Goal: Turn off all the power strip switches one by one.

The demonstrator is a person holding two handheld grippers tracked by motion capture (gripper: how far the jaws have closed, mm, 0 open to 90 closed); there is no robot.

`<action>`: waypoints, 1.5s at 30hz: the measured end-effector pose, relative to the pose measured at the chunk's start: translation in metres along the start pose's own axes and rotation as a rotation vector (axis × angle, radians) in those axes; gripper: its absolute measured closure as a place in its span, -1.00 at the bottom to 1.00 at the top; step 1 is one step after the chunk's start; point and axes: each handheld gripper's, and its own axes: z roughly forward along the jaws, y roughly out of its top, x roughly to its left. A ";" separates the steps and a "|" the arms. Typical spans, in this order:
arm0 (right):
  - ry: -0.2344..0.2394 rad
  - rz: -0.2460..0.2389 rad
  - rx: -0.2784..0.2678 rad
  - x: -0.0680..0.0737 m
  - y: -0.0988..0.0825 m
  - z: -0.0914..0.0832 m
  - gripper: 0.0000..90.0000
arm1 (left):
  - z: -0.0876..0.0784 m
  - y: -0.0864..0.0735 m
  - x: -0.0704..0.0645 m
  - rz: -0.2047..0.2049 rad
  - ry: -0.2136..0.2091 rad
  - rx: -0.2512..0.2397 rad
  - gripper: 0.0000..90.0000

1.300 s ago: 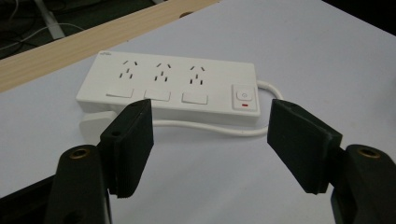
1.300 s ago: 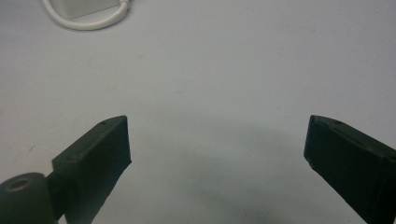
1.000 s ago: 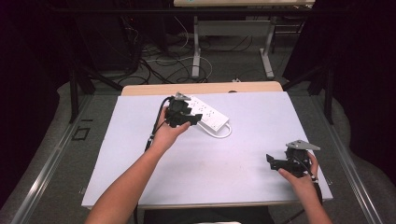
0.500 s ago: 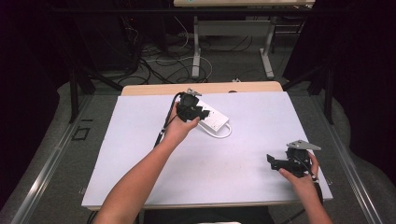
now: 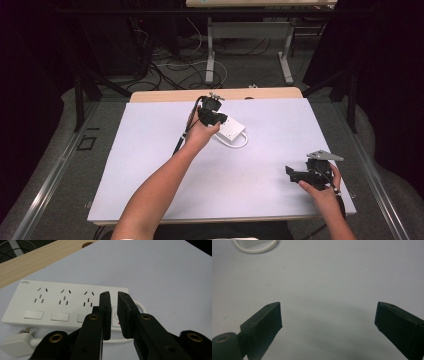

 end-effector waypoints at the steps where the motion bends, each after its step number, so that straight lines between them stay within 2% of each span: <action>1: 0.000 0.000 0.001 0.000 0.000 0.000 -0.85 | 0.001 0.000 -0.001 -0.003 0.000 0.002 0.89; 2: 0.000 0.001 0.000 0.000 0.000 0.000 -0.85 | 0.003 0.001 0.000 0.010 0.003 0.009 0.92; 5: 0.002 0.008 0.004 0.000 0.000 0.000 -0.85 | 0.007 0.000 0.000 0.010 0.004 0.013 0.99; 10: 0.002 0.009 0.008 0.000 -0.001 0.001 -0.85 | 0.014 -0.001 0.002 0.001 0.004 0.029 1.00; 23: 0.005 0.006 0.016 -0.001 -0.002 0.003 -0.84 | 0.033 -0.005 -0.002 0.019 0.008 0.068 1.00; 26: 0.003 0.006 0.016 -0.001 -0.002 0.003 -0.84 | 0.039 -0.006 -0.004 0.013 0.000 0.084 1.00; 27: 0.004 0.006 0.016 -0.001 -0.002 0.003 -0.84 | 0.042 -0.007 -0.003 0.027 -0.001 0.103 1.00; 35: 0.005 0.005 0.019 -0.001 -0.002 0.004 -0.84 | 0.054 -0.010 -0.005 0.021 -0.009 0.114 1.00; 45: 0.012 0.017 0.015 -0.001 0.000 0.001 -0.84 | 0.058 -0.009 -0.005 -0.001 -0.030 0.119 1.00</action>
